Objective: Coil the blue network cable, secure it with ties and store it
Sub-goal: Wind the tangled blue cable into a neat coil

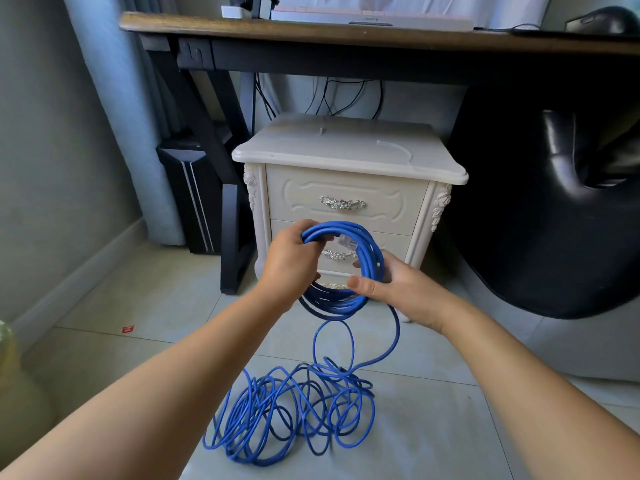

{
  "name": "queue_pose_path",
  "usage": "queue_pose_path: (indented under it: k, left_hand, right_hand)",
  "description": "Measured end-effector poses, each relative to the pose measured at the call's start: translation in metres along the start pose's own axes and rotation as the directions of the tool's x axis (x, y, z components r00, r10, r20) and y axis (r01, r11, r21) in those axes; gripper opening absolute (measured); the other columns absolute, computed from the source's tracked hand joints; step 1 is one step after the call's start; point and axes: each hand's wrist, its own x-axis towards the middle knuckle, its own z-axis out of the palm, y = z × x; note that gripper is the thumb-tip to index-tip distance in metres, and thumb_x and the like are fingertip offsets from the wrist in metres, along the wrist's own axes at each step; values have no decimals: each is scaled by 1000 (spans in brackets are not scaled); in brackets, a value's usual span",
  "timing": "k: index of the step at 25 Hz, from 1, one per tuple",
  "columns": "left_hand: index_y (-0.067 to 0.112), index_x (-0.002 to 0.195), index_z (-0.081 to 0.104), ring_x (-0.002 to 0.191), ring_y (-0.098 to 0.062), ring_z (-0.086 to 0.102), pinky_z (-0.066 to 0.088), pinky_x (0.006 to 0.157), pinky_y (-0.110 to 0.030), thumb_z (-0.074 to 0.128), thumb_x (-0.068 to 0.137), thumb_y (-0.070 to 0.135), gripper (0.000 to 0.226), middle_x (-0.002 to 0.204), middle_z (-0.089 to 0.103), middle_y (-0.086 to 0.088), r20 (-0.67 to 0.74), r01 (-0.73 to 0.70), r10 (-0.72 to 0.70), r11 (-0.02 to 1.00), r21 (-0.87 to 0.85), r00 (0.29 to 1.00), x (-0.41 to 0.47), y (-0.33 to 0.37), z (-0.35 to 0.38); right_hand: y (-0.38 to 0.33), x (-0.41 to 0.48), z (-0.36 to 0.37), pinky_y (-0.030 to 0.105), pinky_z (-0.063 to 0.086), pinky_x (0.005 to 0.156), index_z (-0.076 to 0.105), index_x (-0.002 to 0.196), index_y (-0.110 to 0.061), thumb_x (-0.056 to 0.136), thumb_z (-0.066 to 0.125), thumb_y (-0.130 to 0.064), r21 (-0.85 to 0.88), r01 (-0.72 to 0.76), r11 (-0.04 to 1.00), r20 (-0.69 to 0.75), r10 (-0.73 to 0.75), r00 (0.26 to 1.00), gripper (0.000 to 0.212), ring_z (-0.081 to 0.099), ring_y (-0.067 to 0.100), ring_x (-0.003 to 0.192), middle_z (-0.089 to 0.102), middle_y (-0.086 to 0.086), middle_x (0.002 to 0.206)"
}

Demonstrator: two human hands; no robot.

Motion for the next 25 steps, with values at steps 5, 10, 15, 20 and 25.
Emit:
queue_pose_path:
  k: [5,10,15,20,25]
  left_hand:
    - [16,93,67,42,-9,40,46,52,-28,50,95,9,19,63,45,6,-107,181,-219,942,-284,970,9,-7,5]
    - [14,90,67,55,-15,37,45,46,-23,52,94,10,16,65,38,-2,-82,251,-304,888,-384,949,18,-8,5]
    - [12,95,65,44,-11,48,60,73,-42,54,95,13,11,62,40,-3,-16,274,-300,892,-360,954,21,-15,4]
    - [11,91,54,49,-11,55,48,101,-53,55,99,16,9,53,46,2,204,377,-317,797,-473,926,0,-17,23]
    - [8,87,50,54,-14,48,53,85,-37,52,101,17,16,56,42,-2,272,406,-302,700,-587,914,-7,-14,27]
  right_hand:
    - [2,8,11,23,43,93,43,117,-33,65,73,-64,25,-55,998,42,54,998,68,57,14,112,60,7,119]
    - [9,24,16,27,45,82,58,103,-27,68,80,-55,156,-68,985,-111,86,990,50,53,9,90,57,-7,95]
    - [7,38,9,28,36,68,58,93,-15,55,88,-38,340,-101,935,-240,190,952,54,49,12,75,51,-5,85]
    - [8,45,10,49,53,80,54,82,-12,56,68,-23,525,-91,846,-369,323,872,31,59,28,74,58,7,76]
    - [-1,41,11,30,43,60,53,94,-11,79,65,-20,428,-87,900,-468,302,831,21,51,17,67,55,2,79]
